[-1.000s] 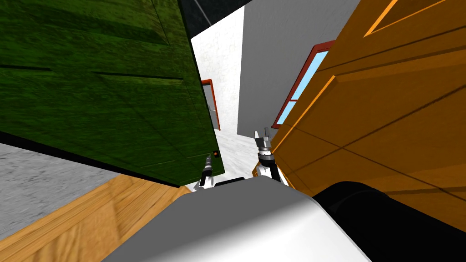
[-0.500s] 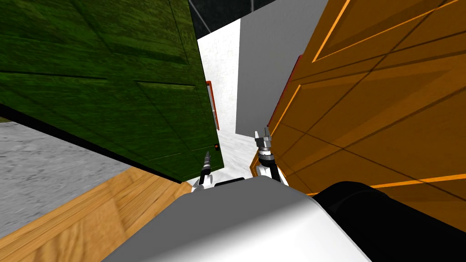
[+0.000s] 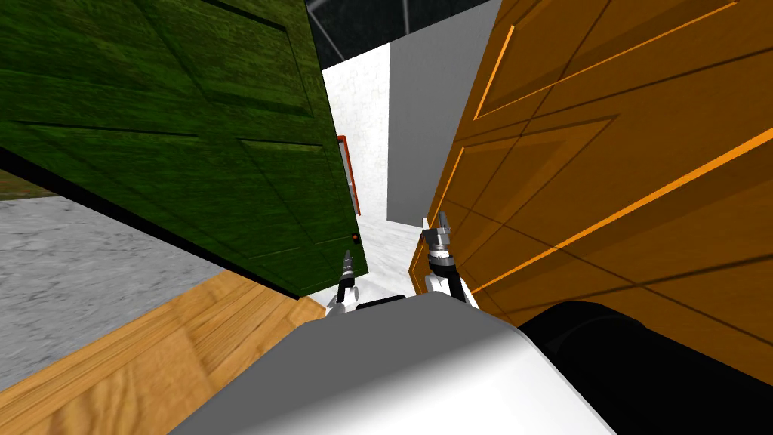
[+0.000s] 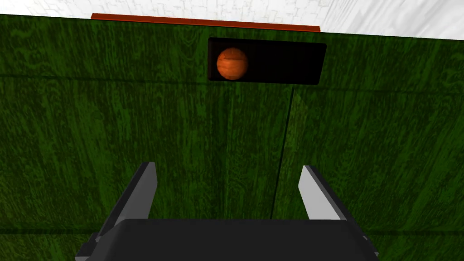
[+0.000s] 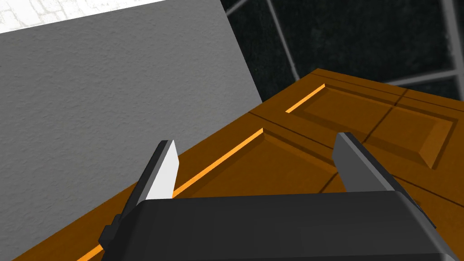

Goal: Push the door open

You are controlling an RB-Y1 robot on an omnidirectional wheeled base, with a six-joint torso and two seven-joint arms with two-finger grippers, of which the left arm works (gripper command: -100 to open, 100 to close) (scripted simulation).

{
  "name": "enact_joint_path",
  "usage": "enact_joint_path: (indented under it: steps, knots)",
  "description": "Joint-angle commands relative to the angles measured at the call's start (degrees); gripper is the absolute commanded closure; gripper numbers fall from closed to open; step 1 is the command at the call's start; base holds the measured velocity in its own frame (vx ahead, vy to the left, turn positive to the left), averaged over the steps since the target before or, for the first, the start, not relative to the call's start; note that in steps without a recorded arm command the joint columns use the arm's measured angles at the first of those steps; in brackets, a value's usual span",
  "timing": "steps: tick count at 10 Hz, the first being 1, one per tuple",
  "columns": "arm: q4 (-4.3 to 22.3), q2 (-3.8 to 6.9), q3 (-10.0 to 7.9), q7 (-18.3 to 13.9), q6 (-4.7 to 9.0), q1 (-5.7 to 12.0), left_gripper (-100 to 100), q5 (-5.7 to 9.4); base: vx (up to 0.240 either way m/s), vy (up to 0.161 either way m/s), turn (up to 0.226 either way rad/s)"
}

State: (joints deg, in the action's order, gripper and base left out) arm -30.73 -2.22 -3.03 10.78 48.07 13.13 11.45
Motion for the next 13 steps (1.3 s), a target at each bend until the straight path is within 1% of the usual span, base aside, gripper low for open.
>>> enact_joint_path:
  steps: [1, 2, 3, 4, 5, 6, 7, 8, 10, 13]
  knots:
    - [0.00, 0.00, 0.00, 0.00, 0.00, 0.00, -100, 0.00, -0.047, -0.071, -0.002]
    - [0.02, 1.26, -0.08, 0.10, 0.13, -0.06, -100, 0.06, 0.062, 0.065, 0.008]
    - [0.02, 1.26, -0.08, 0.10, 0.13, -0.06, -100, 0.06, 0.101, 0.084, -0.010]
    - [0.09, 2.45, -0.17, 0.19, 0.37, -0.12, -100, 0.13, 0.165, 0.083, -0.019]
    - [0.16, 3.10, -0.26, 0.27, 0.60, -0.18, -100, 0.18, 0.252, 0.101, -0.024]
    - [0.21, 3.34, -0.32, 0.32, 0.75, -0.22, -100, 0.23, 0.262, 0.047, -0.029]
    - [0.21, 3.34, -0.32, 0.32, 0.75, -0.22, -100, 0.23, 0.151, 0.004, -0.002]
    - [0.32, 3.28, -0.45, 0.44, 1.08, -0.30, -100, 0.31, 0.180, -0.004, -0.028]
    - [0.42, 2.51, -0.57, 0.55, 1.39, -0.38, -100, 0.39, 0.221, -0.013, -0.031]
    - [0.57, -0.46, -0.76, 0.72, 1.87, -0.50, -100, 0.52, 0.193, -0.039, -0.013]
